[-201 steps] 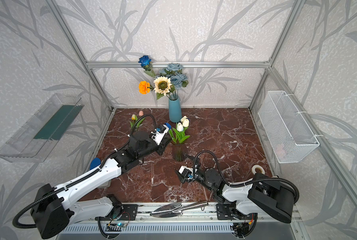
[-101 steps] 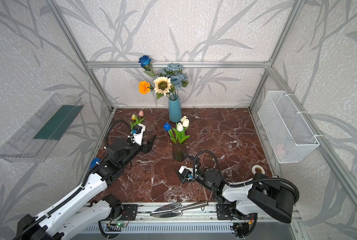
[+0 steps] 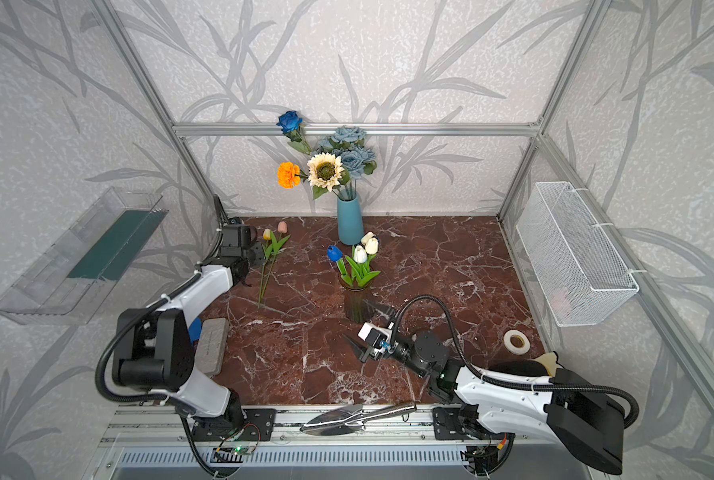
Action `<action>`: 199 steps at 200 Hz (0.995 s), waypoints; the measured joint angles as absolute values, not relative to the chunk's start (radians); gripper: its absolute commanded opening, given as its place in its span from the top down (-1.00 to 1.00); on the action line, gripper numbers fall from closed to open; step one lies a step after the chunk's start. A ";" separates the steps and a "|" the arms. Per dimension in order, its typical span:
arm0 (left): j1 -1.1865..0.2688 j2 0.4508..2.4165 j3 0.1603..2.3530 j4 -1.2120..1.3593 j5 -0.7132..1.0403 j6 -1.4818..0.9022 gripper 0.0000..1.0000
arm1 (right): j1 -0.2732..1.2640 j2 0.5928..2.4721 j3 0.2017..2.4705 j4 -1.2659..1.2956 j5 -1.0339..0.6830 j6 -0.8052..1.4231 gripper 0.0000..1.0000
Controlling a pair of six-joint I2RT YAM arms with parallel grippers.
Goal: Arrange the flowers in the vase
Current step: 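Move the left gripper down to the yellow tulip on the table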
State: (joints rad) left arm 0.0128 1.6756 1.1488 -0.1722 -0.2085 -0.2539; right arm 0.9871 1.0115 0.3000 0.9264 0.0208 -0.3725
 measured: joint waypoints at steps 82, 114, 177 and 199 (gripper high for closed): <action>0.044 1.960 1.377 -0.491 -0.167 -0.253 0.32 | 0.717 1.002 0.551 0.558 -0.150 -0.071 -0.50; 0.044 2.002 1.409 -0.527 -0.156 -0.235 0.30 | 0.696 1.028 0.614 0.495 -0.178 -0.032 -0.49; 0.044 2.069 1.456 -0.549 -0.126 -0.209 0.59 | 0.662 1.069 0.614 0.438 -0.212 0.035 -0.47; 0.044 2.074 1.456 -0.552 -0.121 -0.209 0.78 | 0.659 1.072 0.614 0.445 -0.215 0.039 -0.48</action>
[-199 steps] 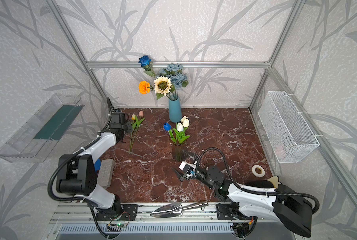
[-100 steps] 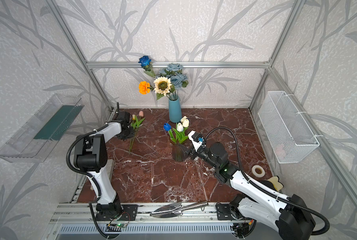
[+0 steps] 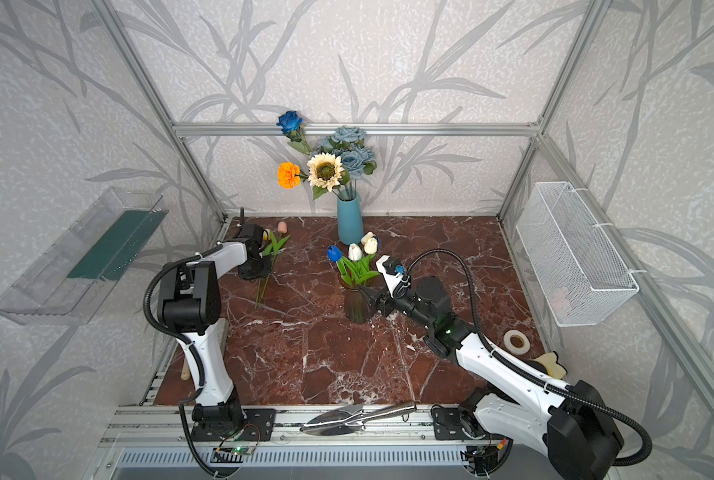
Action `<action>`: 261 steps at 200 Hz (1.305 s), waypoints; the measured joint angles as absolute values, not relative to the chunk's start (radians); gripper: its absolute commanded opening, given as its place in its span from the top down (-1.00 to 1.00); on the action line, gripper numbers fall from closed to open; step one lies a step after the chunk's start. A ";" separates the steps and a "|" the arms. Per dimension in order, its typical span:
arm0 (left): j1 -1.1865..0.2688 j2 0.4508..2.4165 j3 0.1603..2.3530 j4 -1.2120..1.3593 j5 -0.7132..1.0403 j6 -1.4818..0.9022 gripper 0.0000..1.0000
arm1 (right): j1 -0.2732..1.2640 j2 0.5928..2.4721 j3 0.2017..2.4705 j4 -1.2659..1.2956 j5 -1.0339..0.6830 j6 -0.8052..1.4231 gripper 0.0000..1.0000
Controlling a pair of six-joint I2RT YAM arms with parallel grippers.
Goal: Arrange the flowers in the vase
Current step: 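Move the left gripper down to the yellow tulip on the table, then grasp the yellow tulip stem with the left gripper and lift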
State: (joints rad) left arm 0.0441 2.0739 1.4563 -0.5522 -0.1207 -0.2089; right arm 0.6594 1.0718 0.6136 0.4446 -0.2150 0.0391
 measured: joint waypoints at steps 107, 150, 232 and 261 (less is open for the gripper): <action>0.033 1.724 1.204 -0.410 -0.092 -0.317 1.00 | 0.659 1.003 0.533 0.513 -0.213 0.023 -0.53; -0.019 1.347 1.024 -0.229 -0.087 -0.383 1.00 | 0.658 0.997 0.525 0.528 -0.202 0.007 -0.54; -0.314 0.856 0.714 0.032 -0.003 -0.306 1.00 | 0.657 0.999 0.522 0.580 -0.265 -0.043 -0.59; -0.339 0.691 0.550 0.237 0.167 -0.271 1.00 | 0.657 0.986 0.496 0.617 -0.352 -0.074 -0.59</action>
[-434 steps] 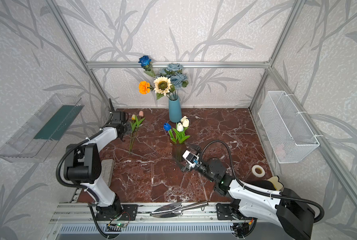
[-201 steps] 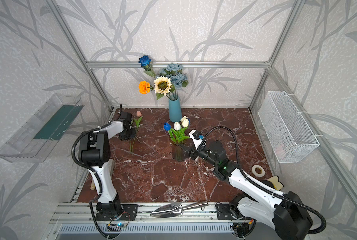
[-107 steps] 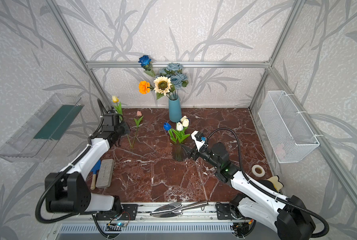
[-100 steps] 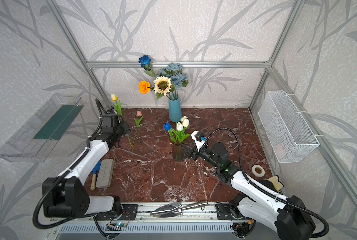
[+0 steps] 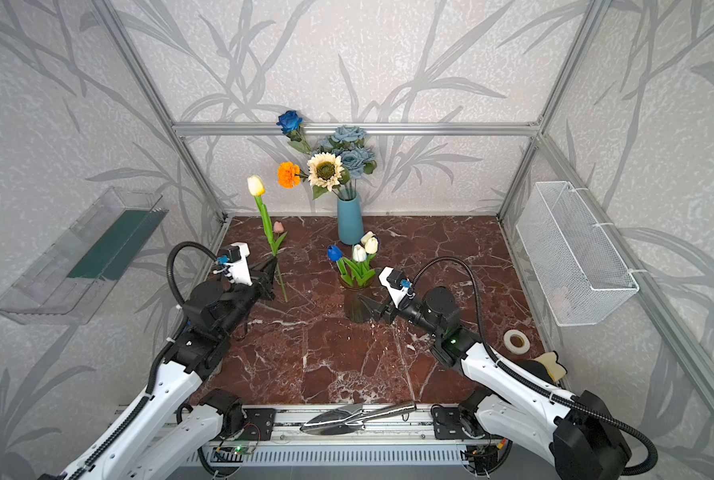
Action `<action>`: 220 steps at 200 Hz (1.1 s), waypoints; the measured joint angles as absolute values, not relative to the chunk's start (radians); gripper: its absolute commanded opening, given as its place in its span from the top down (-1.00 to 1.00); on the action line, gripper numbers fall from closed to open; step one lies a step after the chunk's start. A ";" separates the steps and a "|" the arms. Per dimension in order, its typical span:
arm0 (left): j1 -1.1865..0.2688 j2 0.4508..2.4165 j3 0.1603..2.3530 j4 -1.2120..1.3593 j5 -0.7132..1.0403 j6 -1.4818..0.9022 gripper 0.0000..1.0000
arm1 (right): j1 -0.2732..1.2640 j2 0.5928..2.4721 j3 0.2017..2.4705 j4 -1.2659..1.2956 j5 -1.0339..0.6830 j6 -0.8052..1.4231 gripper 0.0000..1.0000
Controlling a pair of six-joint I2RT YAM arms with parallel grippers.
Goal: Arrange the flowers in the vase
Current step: 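Grasp the yellow tulip stem with the left gripper and lift, then carry the yellow tulip over the pink vase with the left gripper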
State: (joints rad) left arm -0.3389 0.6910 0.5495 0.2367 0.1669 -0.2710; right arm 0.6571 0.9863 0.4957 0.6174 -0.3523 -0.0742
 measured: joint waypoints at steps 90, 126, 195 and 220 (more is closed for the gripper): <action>-0.509 0.875 0.632 0.558 0.604 -0.273 1.00 | 0.658 0.940 0.475 0.632 -0.454 -0.132 -0.59; -0.575 1.044 0.707 0.673 0.663 -0.273 1.00 | 0.659 0.942 0.475 0.643 -0.454 -0.134 -0.58; -0.580 1.219 0.709 0.871 0.628 -0.233 1.00 | 0.660 0.944 0.449 0.673 -0.450 -0.136 -0.57; -0.580 1.267 0.724 0.916 0.625 -0.228 1.00 | 0.660 0.945 0.449 0.685 -0.448 -0.135 -0.56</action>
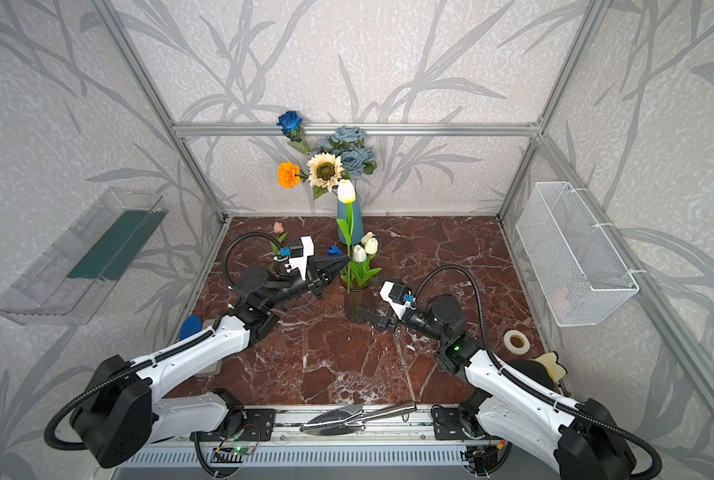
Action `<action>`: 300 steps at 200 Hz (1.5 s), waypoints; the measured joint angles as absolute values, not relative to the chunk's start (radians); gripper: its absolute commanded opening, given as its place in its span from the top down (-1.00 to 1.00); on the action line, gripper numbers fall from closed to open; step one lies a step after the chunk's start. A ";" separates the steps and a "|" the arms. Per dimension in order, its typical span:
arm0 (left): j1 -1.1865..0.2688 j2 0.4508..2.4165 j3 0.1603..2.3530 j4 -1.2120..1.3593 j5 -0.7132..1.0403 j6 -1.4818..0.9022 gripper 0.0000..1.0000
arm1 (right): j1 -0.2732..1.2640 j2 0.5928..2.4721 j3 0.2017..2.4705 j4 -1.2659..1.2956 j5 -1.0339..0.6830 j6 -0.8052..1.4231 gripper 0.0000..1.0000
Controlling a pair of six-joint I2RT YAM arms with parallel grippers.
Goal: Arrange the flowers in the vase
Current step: 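Carry the yellow tulip over the pink vase with the left gripper, then lower the yellow tulip into the pink vase and open the left gripper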
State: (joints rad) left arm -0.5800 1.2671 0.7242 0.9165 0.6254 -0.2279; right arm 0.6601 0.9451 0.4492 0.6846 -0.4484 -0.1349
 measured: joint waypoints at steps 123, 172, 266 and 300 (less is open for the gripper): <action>-0.580 1.399 0.744 1.011 0.559 -0.146 1.00 | 0.660 0.972 0.439 0.745 -0.447 -0.128 -0.55; -0.580 1.414 0.686 1.011 0.536 -0.144 0.79 | 0.660 0.965 0.436 0.744 -0.446 -0.133 -0.56; -0.581 1.283 0.603 0.875 0.469 -0.115 0.34 | 0.660 0.990 0.435 0.755 -0.445 -0.136 -0.61; -0.581 1.183 0.588 0.750 0.426 -0.091 0.19 | 0.660 1.005 0.435 0.760 -0.446 -0.136 -0.62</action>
State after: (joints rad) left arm -0.5808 1.1831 0.5877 0.7502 0.4255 -0.0914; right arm 0.6601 1.0054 0.4351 0.7601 -0.4458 -0.1360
